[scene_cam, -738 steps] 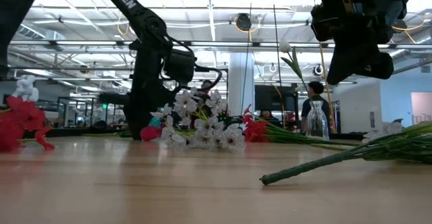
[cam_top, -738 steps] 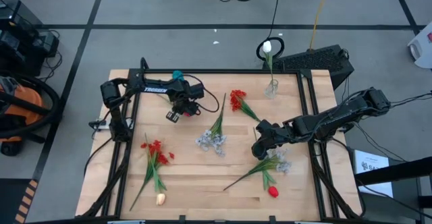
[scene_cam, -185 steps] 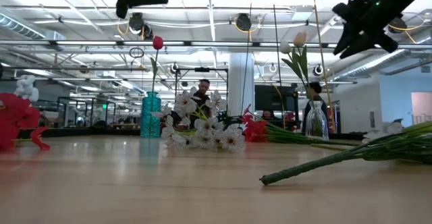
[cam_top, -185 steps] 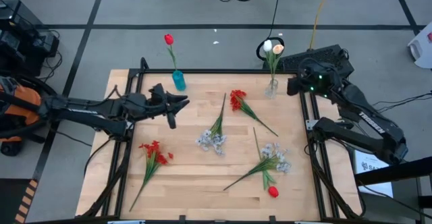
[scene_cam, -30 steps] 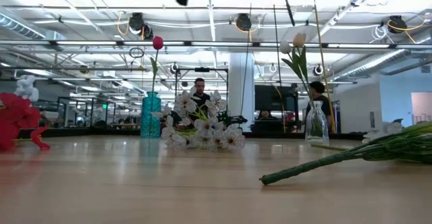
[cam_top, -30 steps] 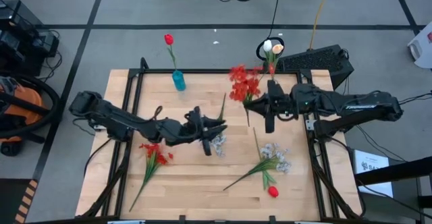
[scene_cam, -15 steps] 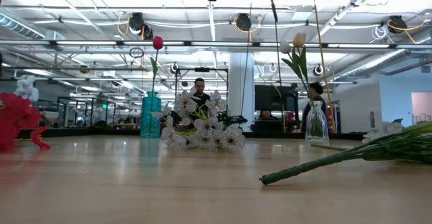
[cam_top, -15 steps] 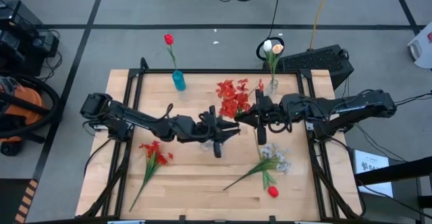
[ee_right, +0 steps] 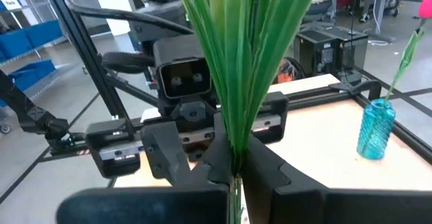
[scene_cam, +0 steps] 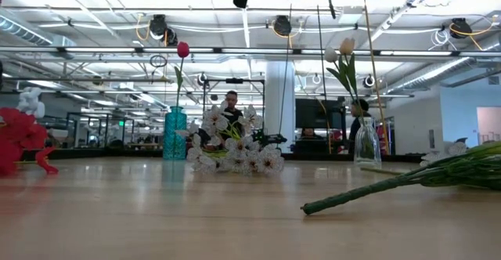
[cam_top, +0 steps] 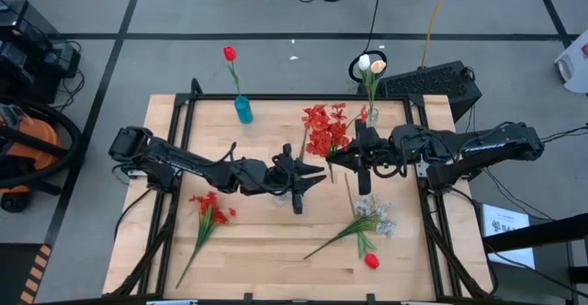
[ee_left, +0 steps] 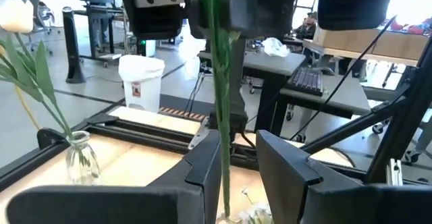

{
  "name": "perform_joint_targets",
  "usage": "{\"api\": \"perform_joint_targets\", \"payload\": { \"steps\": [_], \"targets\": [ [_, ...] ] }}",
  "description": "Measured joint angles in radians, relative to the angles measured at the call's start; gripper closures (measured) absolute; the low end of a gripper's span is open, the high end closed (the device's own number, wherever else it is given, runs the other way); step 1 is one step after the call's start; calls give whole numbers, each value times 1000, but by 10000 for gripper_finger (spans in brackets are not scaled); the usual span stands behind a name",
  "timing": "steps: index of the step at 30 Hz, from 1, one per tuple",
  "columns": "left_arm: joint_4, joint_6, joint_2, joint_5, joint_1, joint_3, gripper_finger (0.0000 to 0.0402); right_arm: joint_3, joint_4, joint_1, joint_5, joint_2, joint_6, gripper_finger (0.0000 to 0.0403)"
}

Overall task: Sort flowers into vase by color
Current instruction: Put the top orange flowers into the blue vase

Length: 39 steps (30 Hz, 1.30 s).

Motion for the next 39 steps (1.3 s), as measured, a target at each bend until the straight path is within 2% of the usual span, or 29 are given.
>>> {"api": "perform_joint_targets", "payload": {
  "steps": [20, 25, 39],
  "targets": [
    [22, -3, -1, 10, 37, 0, 302, 2, 104, 0, -25, 19, -58, 397],
    [53, -4, -1, 88, 54, 0, 302, 2, 107, 0, -25, 50, -58, 397],
    [43, -54, -1, 94, 68, 0, 303, 0, 109, -1, -22, 74, -62, 396]
  ]
}}
